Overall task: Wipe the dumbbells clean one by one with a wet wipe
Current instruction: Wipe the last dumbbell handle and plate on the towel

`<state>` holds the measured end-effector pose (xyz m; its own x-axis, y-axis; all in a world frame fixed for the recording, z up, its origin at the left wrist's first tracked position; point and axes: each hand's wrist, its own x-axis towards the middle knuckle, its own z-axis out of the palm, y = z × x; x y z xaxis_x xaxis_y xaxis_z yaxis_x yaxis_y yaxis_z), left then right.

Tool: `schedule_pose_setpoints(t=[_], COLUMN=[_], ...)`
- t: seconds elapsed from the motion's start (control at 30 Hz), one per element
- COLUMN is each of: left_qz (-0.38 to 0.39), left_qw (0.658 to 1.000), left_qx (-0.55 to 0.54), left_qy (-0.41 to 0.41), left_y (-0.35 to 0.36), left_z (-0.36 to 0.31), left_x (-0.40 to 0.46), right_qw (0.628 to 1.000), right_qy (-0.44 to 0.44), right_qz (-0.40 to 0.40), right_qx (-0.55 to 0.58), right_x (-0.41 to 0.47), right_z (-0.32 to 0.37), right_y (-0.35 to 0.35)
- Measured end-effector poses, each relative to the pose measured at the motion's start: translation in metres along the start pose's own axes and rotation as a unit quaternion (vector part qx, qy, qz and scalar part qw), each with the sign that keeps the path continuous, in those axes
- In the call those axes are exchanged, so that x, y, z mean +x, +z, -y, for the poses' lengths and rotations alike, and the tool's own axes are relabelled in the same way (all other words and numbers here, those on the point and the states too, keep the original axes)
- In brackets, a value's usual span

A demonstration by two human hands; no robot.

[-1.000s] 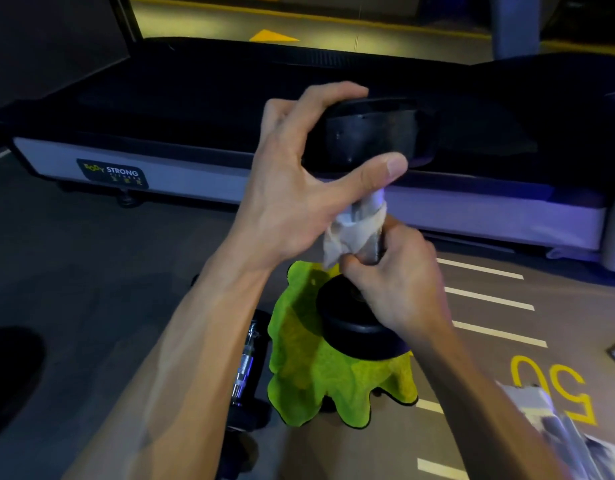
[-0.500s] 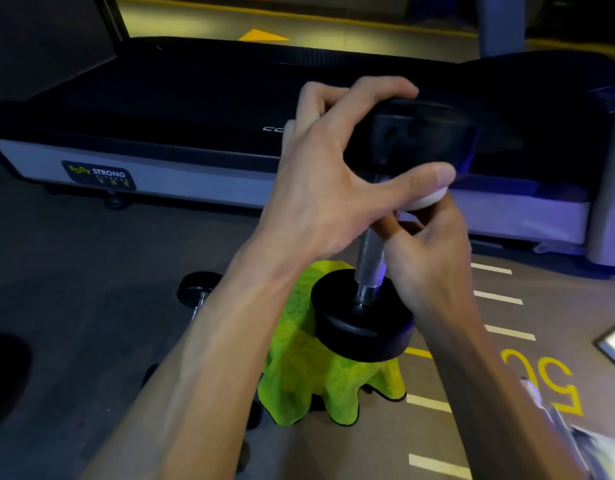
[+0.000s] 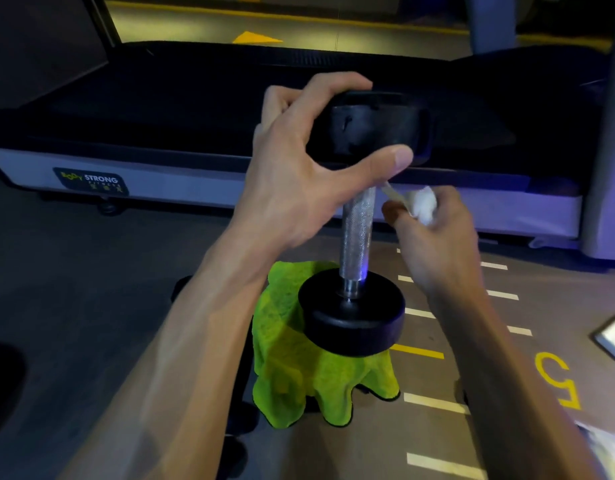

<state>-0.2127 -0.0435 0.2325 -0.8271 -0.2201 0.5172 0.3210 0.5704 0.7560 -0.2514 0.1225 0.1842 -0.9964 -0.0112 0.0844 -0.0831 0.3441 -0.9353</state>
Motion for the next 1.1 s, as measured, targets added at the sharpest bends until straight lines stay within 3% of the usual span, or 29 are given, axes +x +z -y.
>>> schedule_pose_setpoints(t=[0.17,0.33,0.43,0.53,0.67,0.93,1.1], left_qz=[0.006,0.001,0.002,-0.006,-0.001,0.002,-0.01], left_qw=[1.0,1.0,1.0,1.0,1.0,1.0,1.0], left_qx=[0.002,-0.001,-0.006,-0.008,-0.005,0.006,0.009], left_qy=[0.003,-0.005,-0.008,-0.008,-0.014,-0.011,-0.012], left_y=[0.0,0.0,-0.002,-0.004,-0.006,-0.004,-0.003], left_z=[0.0,0.002,0.004,0.006,0.006,0.003,0.002], left_x=[0.0,0.001,0.002,0.002,0.003,0.001,0.001], right_qw=[0.982,0.974,0.946,0.961,0.98,0.987,0.985], right_qy=[0.043,-0.057,-0.016,-0.048,-0.155,-0.143,-0.153], right_qz=[0.127,0.088,0.099,0.098,0.019,-0.062,-0.053], right_qx=[0.13,0.2,0.31,0.255,0.126,0.042,0.063], right_x=[0.01,-0.008,-0.018,-0.025,-0.028,-0.023,-0.042], right_z=[0.009,0.004,0.001,0.003,0.004,0.02,0.014], right_y=[0.002,-0.007,-0.012,-0.013,0.006,0.027,0.025])
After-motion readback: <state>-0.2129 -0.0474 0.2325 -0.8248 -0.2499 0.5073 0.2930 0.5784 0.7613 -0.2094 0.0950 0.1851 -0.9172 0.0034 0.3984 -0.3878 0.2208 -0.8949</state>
